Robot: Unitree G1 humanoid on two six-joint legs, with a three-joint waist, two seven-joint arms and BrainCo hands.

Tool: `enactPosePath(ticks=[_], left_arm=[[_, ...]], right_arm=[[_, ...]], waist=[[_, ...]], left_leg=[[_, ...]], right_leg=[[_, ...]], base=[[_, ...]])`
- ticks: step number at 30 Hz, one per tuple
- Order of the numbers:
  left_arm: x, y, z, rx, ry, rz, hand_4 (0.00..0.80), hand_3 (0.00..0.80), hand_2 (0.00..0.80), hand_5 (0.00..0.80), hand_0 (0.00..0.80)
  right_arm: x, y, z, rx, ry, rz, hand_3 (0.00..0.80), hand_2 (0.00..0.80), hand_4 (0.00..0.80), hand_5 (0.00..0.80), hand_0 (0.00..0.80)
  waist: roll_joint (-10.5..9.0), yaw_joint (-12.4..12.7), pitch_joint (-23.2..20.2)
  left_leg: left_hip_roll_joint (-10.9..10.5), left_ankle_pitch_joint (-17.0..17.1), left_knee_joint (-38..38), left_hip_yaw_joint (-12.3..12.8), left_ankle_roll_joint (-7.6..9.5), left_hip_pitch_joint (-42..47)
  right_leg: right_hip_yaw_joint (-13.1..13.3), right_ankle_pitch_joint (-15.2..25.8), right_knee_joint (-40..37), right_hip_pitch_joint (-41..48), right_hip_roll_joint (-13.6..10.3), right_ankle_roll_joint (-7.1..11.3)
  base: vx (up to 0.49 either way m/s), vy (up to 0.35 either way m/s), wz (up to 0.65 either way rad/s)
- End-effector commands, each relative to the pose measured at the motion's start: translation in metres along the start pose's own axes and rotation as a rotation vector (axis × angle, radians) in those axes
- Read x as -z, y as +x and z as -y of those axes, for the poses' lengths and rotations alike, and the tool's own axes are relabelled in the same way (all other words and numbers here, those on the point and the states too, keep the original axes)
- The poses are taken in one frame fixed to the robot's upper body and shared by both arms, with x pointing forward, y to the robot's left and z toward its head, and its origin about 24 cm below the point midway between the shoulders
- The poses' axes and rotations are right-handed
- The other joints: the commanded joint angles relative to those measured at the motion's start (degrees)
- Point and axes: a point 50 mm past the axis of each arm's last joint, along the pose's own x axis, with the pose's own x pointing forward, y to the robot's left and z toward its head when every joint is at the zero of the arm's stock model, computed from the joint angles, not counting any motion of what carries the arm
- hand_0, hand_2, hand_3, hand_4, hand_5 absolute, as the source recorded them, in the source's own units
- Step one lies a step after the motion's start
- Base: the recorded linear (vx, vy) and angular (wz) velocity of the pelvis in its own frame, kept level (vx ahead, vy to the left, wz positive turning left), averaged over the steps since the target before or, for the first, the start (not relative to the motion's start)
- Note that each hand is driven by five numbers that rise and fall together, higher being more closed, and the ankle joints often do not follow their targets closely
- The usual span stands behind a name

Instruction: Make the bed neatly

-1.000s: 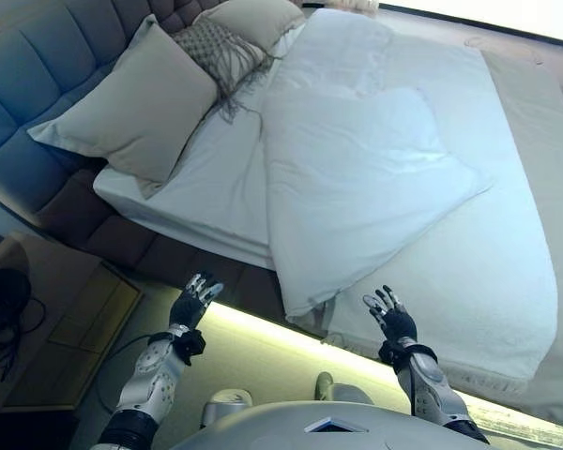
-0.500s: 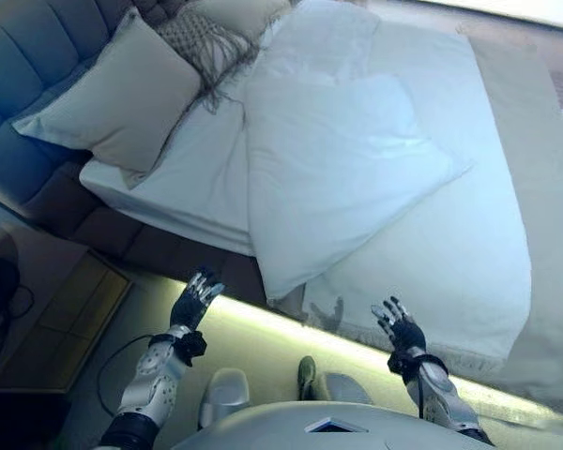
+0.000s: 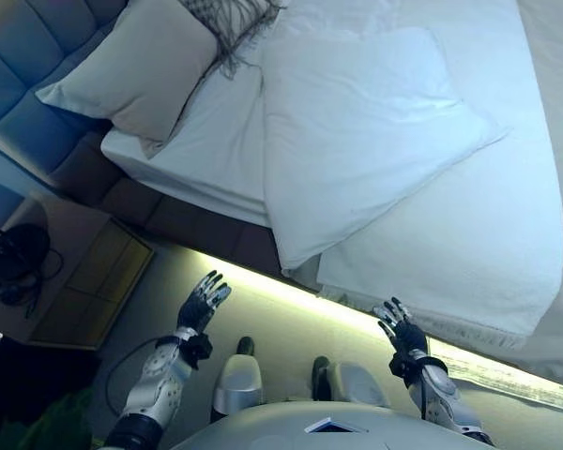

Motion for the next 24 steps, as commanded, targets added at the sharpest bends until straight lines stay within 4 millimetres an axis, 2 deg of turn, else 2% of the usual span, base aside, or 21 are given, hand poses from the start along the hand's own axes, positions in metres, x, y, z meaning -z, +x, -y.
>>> enactPosePath(ticks=[1, 2, 4, 5, 7, 11, 15, 17, 19, 21, 24], left_arm=[[-0.021, 0.002, -0.001, 0.035, 0.005, 0.099, 0.000, 0.000, 0.000, 0.000, 0.000], [-0.023, 0.002, -0.003, 0.022, 0.015, 0.106, 0.000, 0.000, 0.000, 0.000, 0.000], [-0.028, 0.004, -0.005, 0.013, 0.045, 0.119, 0.000, 0.000, 0.000, 0.000, 0.000], [-0.032, 0.005, -0.002, 0.019, 0.040, 0.134, 0.000, 0.000, 0.000, 0.000, 0.000], [-0.035, 0.005, 0.000, 0.021, 0.048, 0.135, 0.000, 0.000, 0.000, 0.000, 0.000], [-0.035, 0.009, -0.003, 0.016, 0.079, 0.116, 0.000, 0.000, 0.000, 0.000, 0.000], [-0.034, 0.011, 0.000, 0.018, 0.085, 0.104, 0.000, 0.000, 0.000, 0.000, 0.000], [-0.031, 0.011, 0.000, 0.016, 0.091, 0.097, 0.000, 0.000, 0.000, 0.000, 0.000], [-0.030, 0.012, 0.001, 0.022, 0.104, 0.091, 0.000, 0.000, 0.000, 0.000, 0.000], [-0.029, 0.011, 0.002, 0.025, 0.118, 0.088, 0.000, 0.000, 0.000, 0.000, 0.000], [-0.034, 0.010, 0.005, 0.031, 0.105, 0.108, 0.000, 0.000, 0.000, 0.000, 0.000]], right_arm=[[-0.011, -0.002, -0.018, -0.061, 0.012, 0.092, 0.000, 0.000, 0.000, 0.000, 0.000], [-0.011, -0.001, -0.022, -0.059, 0.002, 0.087, 0.000, 0.000, 0.000, 0.000, 0.000], [-0.011, 0.000, -0.024, -0.055, 0.024, 0.075, 0.000, 0.000, 0.000, 0.000, 0.000], [-0.009, -0.001, -0.031, -0.072, 0.006, 0.071, 0.000, 0.000, 0.000, 0.000, 0.000], [-0.009, -0.001, -0.040, -0.095, -0.030, 0.089, 0.000, 0.000, 0.000, 0.000, 0.000], [-0.007, -0.001, -0.050, -0.104, 0.005, 0.098, 0.000, 0.000, 0.000, 0.000, 0.000], [-0.008, 0.003, -0.055, -0.109, 0.026, 0.118, 0.000, 0.000, 0.000, 0.000, 0.000], [-0.011, 0.006, -0.059, -0.093, 0.043, 0.130, 0.000, 0.000, 0.000, 0.000, 0.000], [-0.012, 0.005, -0.060, -0.079, 0.053, 0.135, 0.000, 0.000, 0.000, 0.000, 0.000], [-0.011, 0.000, -0.061, -0.080, 0.048, 0.134, 0.000, 0.000, 0.000, 0.000, 0.000], [-0.011, -0.004, -0.054, -0.092, 0.019, 0.136, 0.000, 0.000, 0.000, 0.000, 0.000]], waist=[[-0.91, 0.00, -3.42], [-0.95, 0.28, -3.32], [-1.58, 0.73, -3.65], [-2.09, 1.42, -4.20], [-2.18, 1.86, -4.90], [-2.29, 2.17, -6.37], [-2.69, 3.16, -7.36], [-2.51, 3.52, -7.77], [-1.89, 3.16, -7.95], [-1.26, 1.81, -7.63], [-1.00, 0.08, -6.67]], left_leg=[[0.00, 11.65, -11.60, -0.57, 1.90, -3.44], [-1.10, 10.99, -10.21, -0.05, 2.43, -2.42], [-3.05, 9.42, -6.50, 0.35, 3.65, -3.04], [-4.37, 8.16, -5.13, 0.42, 5.22, -2.91], [-5.32, 7.09, -4.77, 0.90, 6.43, -1.86], [-6.92, 6.74, -5.62, 1.11, 7.64, -1.39], [-9.59, 5.56, -5.29, 0.67, 8.88, -1.65], [-11.32, 4.24, -3.98, 0.46, 10.27, -1.69], [-11.99, 3.07, -3.13, 1.13, 11.40, -0.82], [-12.09, 1.94, -2.41, 2.28, 12.07, 0.77], [-11.81, 0.98, -2.57, 3.13, 11.68, 3.45]], right_leg=[[-1.10, 3.54, -10.75, 14.14, -3.22, 5.98], [-2.13, 3.63, -8.92, 14.16, -5.06, 6.99], [-2.54, 4.62, -7.27, 14.72, -7.44, 8.40], [-3.80, 7.27, -4.98, 13.94, -9.93, 9.01], [-4.57, 9.03, -2.51, 12.42, -11.74, 9.12], [-4.45, 11.46, -3.43, 12.91, -12.52, 9.34], [-4.23, 16.11, -3.87, 13.97, -14.31, 10.23], [-3.67, 19.26, 2.01, 13.56, -16.10, 10.20], [-2.89, 20.66, 10.63, 11.27, -16.94, 9.90], [-1.60, 20.52, 15.73, 6.35, -16.07, 8.93], [-2.81, 18.07, 9.78, 0.95, -13.63, 7.36]], base=[[0.326, 0.327, -0.09], [0.309, 0.297, -0.13], [0.288, 0.253, -0.26], [0.291, 0.231, -0.48], [0.276, 0.216, -0.60], [0.193, 0.139, -0.21], [0.108, 0.150, 0.01], [0.120, 0.255, 0.03], [0.141, 0.304, 0.01], [0.148, 0.272, 0.14], [0.143, 0.115, 0.27]])
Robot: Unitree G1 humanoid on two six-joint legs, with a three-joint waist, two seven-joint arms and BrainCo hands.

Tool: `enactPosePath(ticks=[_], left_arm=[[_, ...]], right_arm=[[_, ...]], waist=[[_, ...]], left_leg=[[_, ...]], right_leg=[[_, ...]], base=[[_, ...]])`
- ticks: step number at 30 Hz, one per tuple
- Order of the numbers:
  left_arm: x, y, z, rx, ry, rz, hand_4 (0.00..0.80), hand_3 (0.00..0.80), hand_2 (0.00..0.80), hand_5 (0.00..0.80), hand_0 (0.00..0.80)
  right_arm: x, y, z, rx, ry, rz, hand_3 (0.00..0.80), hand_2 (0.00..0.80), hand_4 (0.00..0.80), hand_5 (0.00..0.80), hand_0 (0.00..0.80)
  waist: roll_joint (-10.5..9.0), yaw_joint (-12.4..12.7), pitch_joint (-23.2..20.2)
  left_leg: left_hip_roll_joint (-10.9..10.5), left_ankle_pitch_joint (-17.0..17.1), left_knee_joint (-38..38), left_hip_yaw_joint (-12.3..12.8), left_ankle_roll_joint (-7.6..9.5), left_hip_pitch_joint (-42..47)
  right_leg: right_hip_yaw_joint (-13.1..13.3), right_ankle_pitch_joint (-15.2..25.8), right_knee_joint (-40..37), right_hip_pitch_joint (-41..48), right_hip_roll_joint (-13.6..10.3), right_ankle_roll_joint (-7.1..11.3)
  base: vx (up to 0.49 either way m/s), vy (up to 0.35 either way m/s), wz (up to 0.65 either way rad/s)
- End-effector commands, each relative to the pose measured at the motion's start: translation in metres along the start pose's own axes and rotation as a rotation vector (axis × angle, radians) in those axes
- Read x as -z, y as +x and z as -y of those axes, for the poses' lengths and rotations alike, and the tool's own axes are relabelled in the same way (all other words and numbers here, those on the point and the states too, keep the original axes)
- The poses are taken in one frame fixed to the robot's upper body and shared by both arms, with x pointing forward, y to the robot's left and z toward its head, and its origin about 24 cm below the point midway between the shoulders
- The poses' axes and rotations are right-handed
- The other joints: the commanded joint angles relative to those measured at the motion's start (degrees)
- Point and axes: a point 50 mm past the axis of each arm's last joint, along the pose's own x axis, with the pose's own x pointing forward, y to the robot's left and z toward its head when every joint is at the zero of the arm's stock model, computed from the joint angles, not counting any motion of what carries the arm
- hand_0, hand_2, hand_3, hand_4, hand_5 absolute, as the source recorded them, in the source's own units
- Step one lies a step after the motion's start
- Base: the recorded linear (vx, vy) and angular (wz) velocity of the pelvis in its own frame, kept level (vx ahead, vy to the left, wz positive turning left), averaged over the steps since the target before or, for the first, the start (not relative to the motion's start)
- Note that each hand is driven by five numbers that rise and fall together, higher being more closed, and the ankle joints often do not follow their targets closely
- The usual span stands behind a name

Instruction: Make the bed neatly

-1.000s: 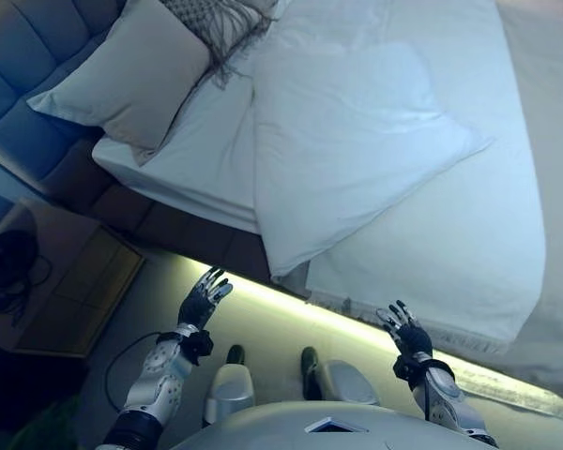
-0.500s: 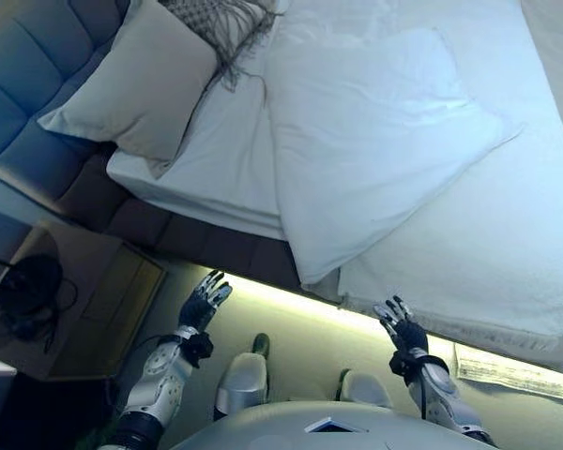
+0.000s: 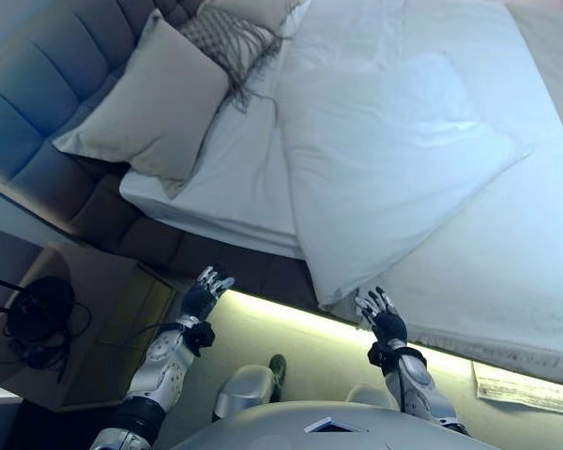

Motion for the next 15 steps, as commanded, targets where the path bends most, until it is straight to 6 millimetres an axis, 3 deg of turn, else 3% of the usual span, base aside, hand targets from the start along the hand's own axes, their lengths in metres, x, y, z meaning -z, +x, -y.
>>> enactPosePath(ticks=[1, 4, 6, 11, 15], left_arm=[[-0.022, -0.001, 0.006, 0.021, 0.015, 0.111, 0.000, 0.000, 0.000, 0.000, 0.000], [-0.021, -0.001, 0.004, 0.006, 0.000, 0.116, 0.000, 0.000, 0.000, 0.000, 0.000], [-0.024, -0.001, 0.003, 0.020, 0.001, 0.123, 0.000, 0.000, 0.000, 0.000, 0.000], [-0.022, -0.007, -0.004, 0.002, -0.010, 0.117, 0.000, 0.000, 0.000, 0.000, 0.000], [-0.018, -0.011, -0.014, -0.024, -0.012, 0.102, 0.000, 0.000, 0.000, 0.000, 0.000]], right_arm=[[-0.026, -0.003, 0.000, -0.048, -0.003, 0.138, 0.000, 0.000, 0.000, 0.000, 0.000], [-0.034, 0.002, 0.006, -0.045, 0.001, 0.144, 0.000, 0.000, 0.000, 0.000, 0.000], [-0.040, 0.007, 0.007, -0.049, 0.012, 0.148, 0.000, 0.000, 0.000, 0.000, 0.000], [-0.036, 0.009, 0.009, -0.046, 0.026, 0.140, 0.000, 0.000, 0.000, 0.000, 0.000], [-0.031, 0.006, 0.009, -0.057, 0.024, 0.127, 0.000, 0.000, 0.000, 0.000, 0.000]], waist=[[-0.90, -1.94, 0.94], [-2.46, -3.58, 2.28], [-3.79, -4.28, 2.92], [-4.76, -3.40, 2.64], [-5.47, -3.14, 1.97]], left_leg=[[-1.60, 1.98, -1.52, 1.25, 1.57, 0.79], [-1.98, -0.44, -2.09, 2.07, 1.17, 3.68], [-2.40, -2.40, -3.42, 2.36, 0.94, 6.19], [-1.82, -4.44, -5.10, 2.58, 0.79, 9.34], [-1.41, -5.74, -4.89, 3.42, 0.75, 10.74]], right_leg=[[-0.43, 7.27, -6.82, 2.16, 3.14, 3.26], [-0.66, 10.12, -18.60, -0.67, 4.13, 4.51], [0.23, 14.41, -25.27, -2.58, 4.15, 6.28], [-2.25, 17.74, -32.58, -1.10, 3.29, 8.15], [-3.66, 19.20, -33.72, -0.85, 2.38, 8.86]], base=[[0.126, 0.003, 0.00], [0.131, -0.043, 0.00], [0.151, -0.054, 0.06], [0.157, -0.046, 0.19], [0.163, -0.055, 0.14]])
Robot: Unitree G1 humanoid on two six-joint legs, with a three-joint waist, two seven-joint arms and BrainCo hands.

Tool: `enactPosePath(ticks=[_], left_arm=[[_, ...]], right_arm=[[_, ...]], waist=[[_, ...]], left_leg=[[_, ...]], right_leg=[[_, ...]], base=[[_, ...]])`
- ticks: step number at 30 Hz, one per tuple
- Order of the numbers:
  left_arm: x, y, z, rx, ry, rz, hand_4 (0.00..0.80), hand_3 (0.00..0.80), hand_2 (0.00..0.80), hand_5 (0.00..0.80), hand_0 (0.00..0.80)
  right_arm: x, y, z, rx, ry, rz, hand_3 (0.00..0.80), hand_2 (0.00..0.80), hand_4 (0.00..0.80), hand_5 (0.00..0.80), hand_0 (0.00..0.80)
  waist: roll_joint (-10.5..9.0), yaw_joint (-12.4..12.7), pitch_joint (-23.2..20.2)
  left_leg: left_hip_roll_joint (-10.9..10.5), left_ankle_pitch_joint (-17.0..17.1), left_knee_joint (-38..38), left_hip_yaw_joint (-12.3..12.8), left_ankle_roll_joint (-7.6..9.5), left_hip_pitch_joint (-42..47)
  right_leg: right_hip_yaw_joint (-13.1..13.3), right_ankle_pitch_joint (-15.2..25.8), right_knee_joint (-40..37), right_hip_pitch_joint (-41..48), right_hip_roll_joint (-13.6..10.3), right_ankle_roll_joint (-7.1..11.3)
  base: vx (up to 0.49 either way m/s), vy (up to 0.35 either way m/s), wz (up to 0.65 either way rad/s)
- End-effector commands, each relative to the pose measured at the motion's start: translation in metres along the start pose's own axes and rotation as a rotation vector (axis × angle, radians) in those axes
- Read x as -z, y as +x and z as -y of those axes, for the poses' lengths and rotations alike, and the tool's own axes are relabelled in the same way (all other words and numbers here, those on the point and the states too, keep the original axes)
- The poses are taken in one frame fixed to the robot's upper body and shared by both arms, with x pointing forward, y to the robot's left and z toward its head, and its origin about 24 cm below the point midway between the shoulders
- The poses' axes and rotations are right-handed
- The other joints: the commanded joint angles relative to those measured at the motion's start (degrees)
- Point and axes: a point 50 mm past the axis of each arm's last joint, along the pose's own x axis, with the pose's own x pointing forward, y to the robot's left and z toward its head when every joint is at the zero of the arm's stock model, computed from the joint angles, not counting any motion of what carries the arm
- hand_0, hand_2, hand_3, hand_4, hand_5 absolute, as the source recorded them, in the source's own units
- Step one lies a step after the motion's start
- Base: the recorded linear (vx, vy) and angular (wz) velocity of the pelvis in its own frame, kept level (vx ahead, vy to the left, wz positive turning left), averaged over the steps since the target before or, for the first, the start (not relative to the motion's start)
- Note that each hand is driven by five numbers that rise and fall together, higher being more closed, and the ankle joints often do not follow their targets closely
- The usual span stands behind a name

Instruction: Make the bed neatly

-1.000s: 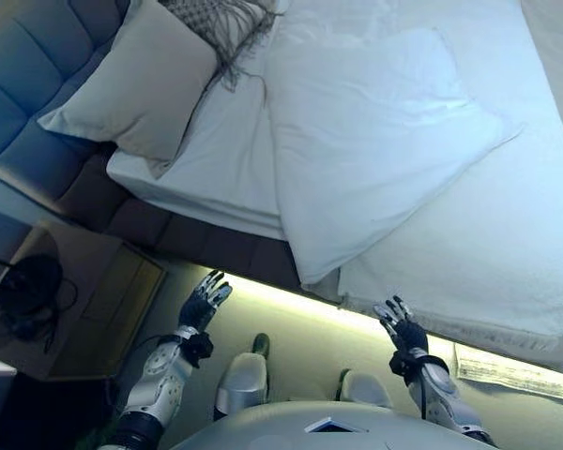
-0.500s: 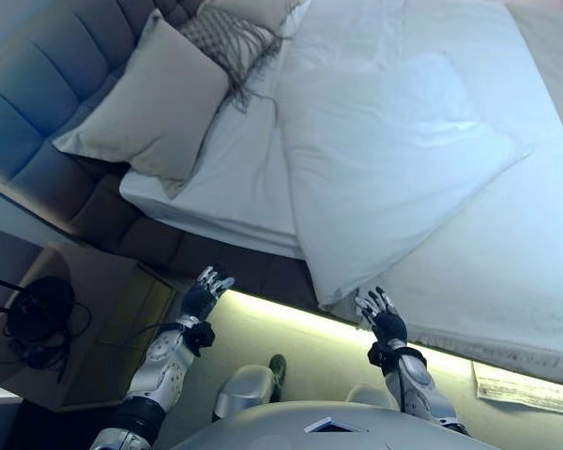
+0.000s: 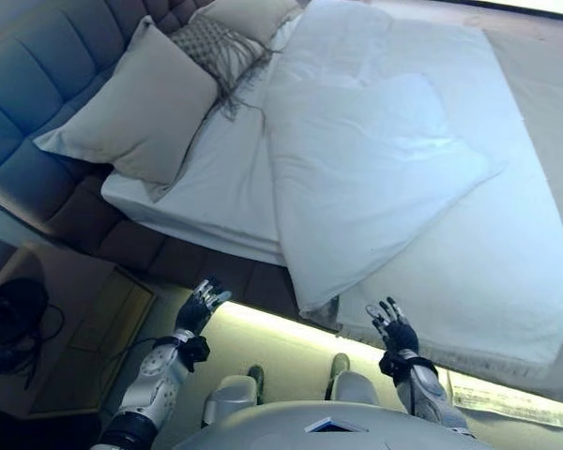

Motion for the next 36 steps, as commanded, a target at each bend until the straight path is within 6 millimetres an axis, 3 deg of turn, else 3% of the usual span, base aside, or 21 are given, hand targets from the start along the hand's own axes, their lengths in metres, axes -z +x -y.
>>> enactPosePath(ticks=[1, 8, 13, 16, 20, 24, 26, 29, 32, 36], left_arm=[[-0.036, 0.002, -0.009, 0.012, 0.019, 0.150, 0.000, 0.000, 0.000, 0.000, 0.000], [-0.032, -0.003, -0.013, 0.004, 0.010, 0.144, 0.000, 0.000, 0.000, 0.000, 0.000], [-0.031, -0.001, -0.005, 0.016, 0.003, 0.155, 0.000, 0.000, 0.000, 0.000, 0.000], [-0.029, 0.003, -0.005, 0.018, -0.027, 0.149, 0.000, 0.000, 0.000, 0.000, 0.000], [-0.028, 0.002, -0.001, 0.040, -0.029, 0.154, 0.000, 0.000, 0.000, 0.000, 0.000], [-0.029, 0.004, 0.004, 0.043, -0.040, 0.173, 0.000, 0.000, 0.000, 0.000, 0.000], [-0.029, 0.005, 0.005, 0.033, -0.045, 0.175, 0.000, 0.000, 0.000, 0.000, 0.000], [-0.030, 0.007, 0.010, 0.043, -0.049, 0.170, 0.000, 0.000, 0.000, 0.000, 0.000], [-0.032, 0.009, 0.015, 0.065, -0.039, 0.173, 0.000, 0.000, 0.000, 0.000, 0.000], [-0.035, 0.010, 0.019, 0.070, -0.040, 0.178, 0.000, 0.000, 0.000, 0.000, 0.000]], right_arm=[[-0.021, 0.006, -0.026, -0.114, 0.033, 0.108, 0.000, 0.000, 0.000, 0.000, 0.000], [-0.017, 0.002, -0.019, -0.113, 0.035, 0.089, 0.000, 0.000, 0.000, 0.000, 0.000], [-0.011, 0.002, -0.018, -0.111, 0.019, 0.055, 0.000, 0.000, 0.000, 0.000, 0.000], [-0.013, 0.005, -0.017, -0.101, 0.024, 0.053, 0.000, 0.000, 0.000, 0.000, 0.000], [-0.019, 0.005, -0.009, -0.084, 0.013, 0.064, 0.000, 0.000, 0.000, 0.000, 0.000], [-0.023, 0.007, -0.001, -0.077, 0.009, 0.081, 0.000, 0.000, 0.000, 0.000, 0.000], [-0.025, 0.008, 0.000, -0.074, 0.000, 0.082, 0.000, 0.000, 0.000, 0.000, 0.000], [-0.028, 0.009, 0.007, -0.052, 0.016, 0.086, 0.000, 0.000, 0.000, 0.000, 0.000], [-0.029, 0.009, 0.009, -0.050, 0.041, 0.098, 0.000, 0.000, 0.000, 0.000, 0.000], [-0.036, 0.009, 0.004, -0.055, 0.039, 0.124, 0.000, 0.000, 0.000, 0.000, 0.000]], waist=[[-1.14, -0.25, 0.71], [-1.62, -0.25, 0.31], [-2.02, -0.86, 0.18], [-1.87, -1.88, 0.30], [-1.07, -2.58, 0.08], [-1.59, -2.54, 0.53], [-1.49, -2.54, 0.83], [-1.60, -2.55, 2.20], [-1.44, -2.13, 3.30], [0.22, -0.78, 4.73]], left_leg=[[-3.27, -3.76, -2.64, -0.26, 3.99, 4.77], [-2.50, -5.20, -1.24, -1.52, 3.74, 5.46], [-1.49, -6.05, -1.09, -1.93, 3.14, 6.68], [0.19, -5.81, -0.30, -3.26, 2.02, 7.47], [3.36, -0.27, 3.32, -4.64, -0.06, 6.03], [3.44, 2.80, 11.20, -6.59, -0.59, 2.80], [2.88, 3.72, 15.86, -6.42, -0.61, 1.04], [3.81, 8.52, 23.13, -4.99, -1.27, -6.52], [5.20, 10.56, 19.95, -5.94, -1.74, -8.38], [8.54, 17.69, 7.51, -8.04, -4.09, -10.82]], right_leg=[[0.37, 15.58, -8.94, -2.10, -2.81, 3.46], [0.75, 14.34, -6.88, -2.09, -2.93, 3.34], [0.03, 12.10, -7.60, -2.19, 0.06, 3.13], [1.84, 10.09, -5.88, -3.15, 2.48, 2.44], [2.82, 6.17, -4.37, -2.46, 6.55, -0.69], [3.34, 3.77, -3.99, -1.18, 8.89, -3.29], [3.52, 2.40, -2.85, -1.24, 9.48, -4.20], [3.65, 0.77, -1.46, 0.19, 10.56, -5.79], [3.75, -0.19, -1.16, 1.57, 10.80, -5.33], [4.64, -2.84, -1.58, 4.59, 12.32, -5.39]], base=[[0.157, -0.058, -0.09], [0.159, -0.122, 0.00], [0.191, -0.241, -0.01], [0.189, -0.282, 0.03], [0.137, -0.277, 0.06], [0.090, -0.244, 0.03], [0.049, -0.187, -0.06], [0.041, -0.170, -0.09], [0.044, -0.049, 0.07], [0.089, 0.044, 0.11]])
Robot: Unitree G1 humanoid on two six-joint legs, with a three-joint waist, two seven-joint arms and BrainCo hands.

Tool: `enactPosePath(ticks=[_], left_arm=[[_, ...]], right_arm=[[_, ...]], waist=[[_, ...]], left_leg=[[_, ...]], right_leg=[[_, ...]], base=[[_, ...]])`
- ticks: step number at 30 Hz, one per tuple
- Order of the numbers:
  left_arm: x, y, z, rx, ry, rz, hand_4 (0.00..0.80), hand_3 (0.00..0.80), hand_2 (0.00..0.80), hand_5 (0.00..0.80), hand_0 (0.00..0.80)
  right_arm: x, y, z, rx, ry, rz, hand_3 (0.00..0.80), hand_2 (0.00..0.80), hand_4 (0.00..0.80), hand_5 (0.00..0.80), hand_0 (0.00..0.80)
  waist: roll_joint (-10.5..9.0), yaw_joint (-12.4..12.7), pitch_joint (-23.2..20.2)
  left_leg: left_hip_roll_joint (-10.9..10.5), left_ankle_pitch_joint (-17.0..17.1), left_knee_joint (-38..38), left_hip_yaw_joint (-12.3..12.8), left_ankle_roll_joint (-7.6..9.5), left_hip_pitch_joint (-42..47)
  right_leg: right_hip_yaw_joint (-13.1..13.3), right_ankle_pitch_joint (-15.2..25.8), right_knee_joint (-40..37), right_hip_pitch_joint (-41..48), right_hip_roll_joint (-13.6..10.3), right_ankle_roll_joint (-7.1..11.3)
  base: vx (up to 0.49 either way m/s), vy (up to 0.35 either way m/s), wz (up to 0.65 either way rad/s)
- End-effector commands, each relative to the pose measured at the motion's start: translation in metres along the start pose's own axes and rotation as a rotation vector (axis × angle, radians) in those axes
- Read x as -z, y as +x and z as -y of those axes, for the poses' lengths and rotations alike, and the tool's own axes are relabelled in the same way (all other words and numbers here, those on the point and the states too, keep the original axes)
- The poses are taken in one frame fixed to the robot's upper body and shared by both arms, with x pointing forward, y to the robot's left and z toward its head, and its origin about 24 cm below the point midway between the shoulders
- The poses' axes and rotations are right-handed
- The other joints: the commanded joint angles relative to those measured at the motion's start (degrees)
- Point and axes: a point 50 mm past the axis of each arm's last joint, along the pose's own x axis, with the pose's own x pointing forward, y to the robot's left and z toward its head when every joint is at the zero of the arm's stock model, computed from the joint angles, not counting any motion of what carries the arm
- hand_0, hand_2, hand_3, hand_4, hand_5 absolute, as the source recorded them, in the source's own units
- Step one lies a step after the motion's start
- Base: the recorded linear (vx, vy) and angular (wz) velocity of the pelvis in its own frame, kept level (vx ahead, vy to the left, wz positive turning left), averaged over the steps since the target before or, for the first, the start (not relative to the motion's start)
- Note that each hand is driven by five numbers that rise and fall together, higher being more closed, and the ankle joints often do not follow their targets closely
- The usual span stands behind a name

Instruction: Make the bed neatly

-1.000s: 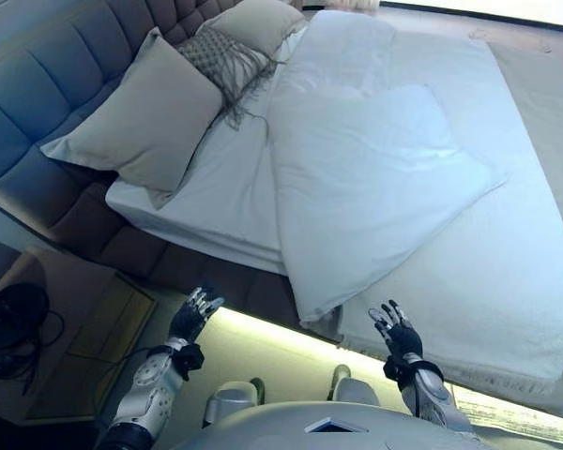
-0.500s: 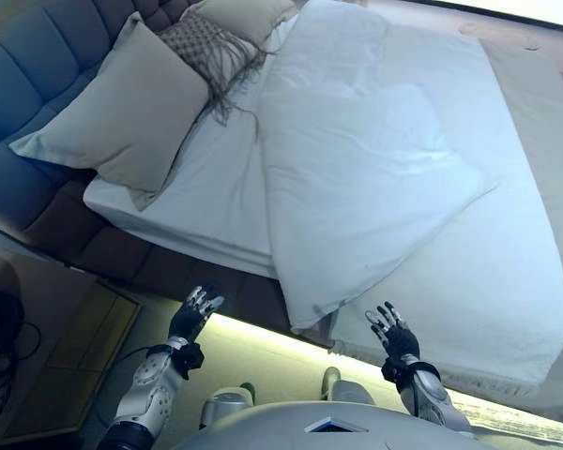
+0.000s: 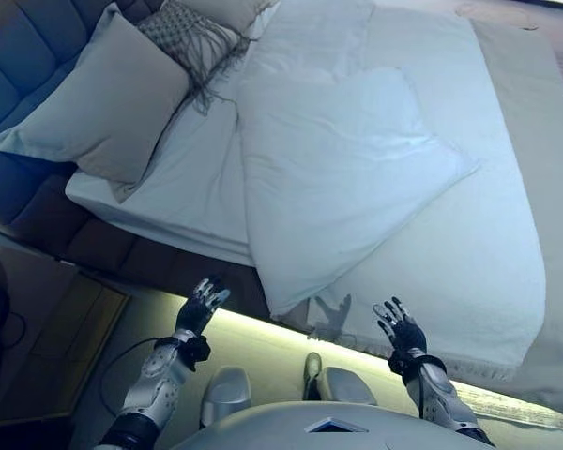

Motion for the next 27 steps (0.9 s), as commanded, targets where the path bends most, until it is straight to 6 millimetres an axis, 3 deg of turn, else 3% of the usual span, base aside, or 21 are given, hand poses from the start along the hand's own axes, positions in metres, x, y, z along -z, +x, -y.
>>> enactPosePath(ticks=[1, 5, 8, 15, 16, 18, 22, 23, 27], left_arm=[[-0.027, 0.003, 0.007, 0.022, -0.017, 0.138, 0.000, 0.000, 0.000, 0.000, 0.000], [-0.025, 0.002, 0.001, 0.007, -0.027, 0.132, 0.000, 0.000, 0.000, 0.000, 0.000], [-0.025, 0.000, 0.000, 0.011, -0.034, 0.124, 0.000, 0.000, 0.000, 0.000, 0.000], [-0.016, -0.006, -0.003, 0.024, -0.040, 0.069, 0.000, 0.000, 0.000, 0.000, 0.000], [-0.015, -0.007, -0.003, 0.030, -0.041, 0.065, 0.000, 0.000, 0.000, 0.000, 0.000], [-0.014, -0.006, -0.001, 0.042, -0.049, 0.071, 0.000, 0.000, 0.000, 0.000, 0.000], [-0.018, -0.002, 0.003, 0.061, -0.016, 0.089, 0.000, 0.000, 0.000, 0.000, 0.000], [-0.019, -0.004, 0.005, 0.076, -0.006, 0.092, 0.000, 0.000, 0.000, 0.000, 0.000], [-0.017, -0.004, 0.010, 0.082, 0.021, 0.077, 0.000, 0.000, 0.000, 0.000, 0.000]], right_arm=[[-0.031, -0.001, -0.007, -0.050, 0.022, 0.142, 0.000, 0.000, 0.000, 0.000, 0.000], [-0.027, -0.006, -0.007, -0.069, 0.026, 0.135, 0.000, 0.000, 0.000, 0.000, 0.000], [-0.021, -0.010, -0.003, -0.058, 0.024, 0.118, 0.000, 0.000, 0.000, 0.000, 0.000], [-0.015, -0.012, -0.004, -0.047, 0.039, 0.109, 0.000, 0.000, 0.000, 0.000, 0.000], [-0.014, -0.012, -0.005, -0.043, 0.041, 0.107, 0.000, 0.000, 0.000, 0.000, 0.000], [-0.010, -0.011, -0.010, -0.046, 0.023, 0.103, 0.000, 0.000, 0.000, 0.000, 0.000], [-0.004, -0.010, -0.022, -0.057, 0.045, 0.082, 0.000, 0.000, 0.000, 0.000, 0.000], [-0.003, -0.011, -0.026, -0.056, 0.011, 0.096, 0.000, 0.000, 0.000, 0.000, 0.000], [0.000, -0.012, -0.039, -0.056, 0.038, 0.114, 0.000, 0.000, 0.000, 0.000, 0.000]], waist=[[0.78, 1.16, 1.36], [2.37, 1.99, 1.19], [3.55, 2.01, 0.56], [5.36, 2.83, -0.24], [5.47, 3.02, -0.22], [5.26, 3.41, -0.29], [3.96, 4.32, -0.50], [3.87, 4.72, -0.67], [4.01, 5.96, -2.08]], left_leg=[[2.72, 15.70, -10.38, -1.30, -2.76, -1.85], [4.41, 18.47, -19.96, 0.54, -4.43, -2.48], [4.79, 18.63, -23.71, 2.25, -4.79, -3.00], [4.48, 16.96, -23.50, 2.54, -4.65, -3.64], [4.02, 16.69, -22.59, 2.33, -4.47, -3.59], [1.68, 11.93, -19.82, 2.51, -3.05, -4.21], [-3.00, 8.88, -15.66, 2.28, -0.06, -5.72], [-4.38, 8.18, -15.09, 1.87, 1.16, -5.56], [-7.84, 6.26, -14.07, 0.83, 3.88, -4.13]], right_leg=[[2.34, 0.46, -2.11, 5.22, 2.67, 1.70], [0.97, -2.03, -2.07, 9.05, 2.46, 1.82], [0.42, -3.57, -1.45, 10.72, 2.09, 1.63], [0.31, -7.09, 0.42, 13.97, 0.25, 1.89], [0.69, -7.51, 0.90, 14.53, -0.20, 2.09], [1.30, -7.98, 2.99, 14.58, -2.46, 3.20], [1.91, -6.66, 6.20, 14.91, -7.01, 6.51], [1.65, -4.86, 8.71, 13.28, -8.82, 6.50], [1.03, 0.01, 14.34, 12.12, -11.69, 5.85]], base=[[0.167, 0.037, -0.14], [0.224, 0.059, -0.07], [0.261, 0.096, -0.06], [0.274, 0.145, 0.04], [0.343, 0.270, -0.26], [0.328, 0.301, -0.46], [0.232, 0.277, -0.43], [0.169, 0.287, -0.27], [0.196, 0.262, -0.26]])
